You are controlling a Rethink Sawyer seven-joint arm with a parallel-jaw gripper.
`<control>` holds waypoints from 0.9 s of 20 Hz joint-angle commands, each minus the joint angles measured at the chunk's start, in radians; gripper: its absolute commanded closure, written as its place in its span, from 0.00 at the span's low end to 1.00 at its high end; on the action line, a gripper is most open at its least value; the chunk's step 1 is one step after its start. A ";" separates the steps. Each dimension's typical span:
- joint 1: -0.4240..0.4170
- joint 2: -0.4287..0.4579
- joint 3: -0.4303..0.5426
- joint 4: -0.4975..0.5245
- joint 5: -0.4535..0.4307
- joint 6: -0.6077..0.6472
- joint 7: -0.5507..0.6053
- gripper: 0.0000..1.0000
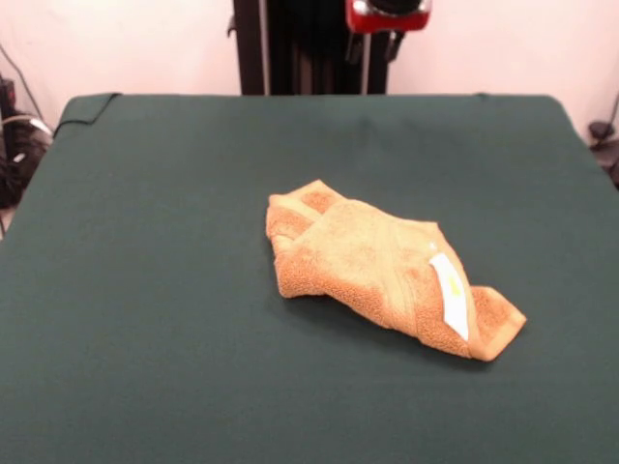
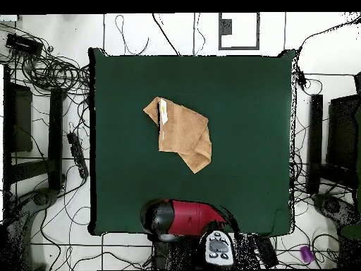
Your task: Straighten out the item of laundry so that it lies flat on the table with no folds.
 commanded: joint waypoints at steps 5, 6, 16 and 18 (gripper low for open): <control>0.047 0.189 0.054 -0.129 0.068 -0.111 0.232 0.00; 0.048 0.193 0.055 -0.142 0.068 -0.106 0.225 0.00; 0.068 0.242 0.060 -0.300 0.078 0.028 0.188 0.00; 0.067 0.262 0.067 -0.335 0.079 0.038 0.180 0.00</control>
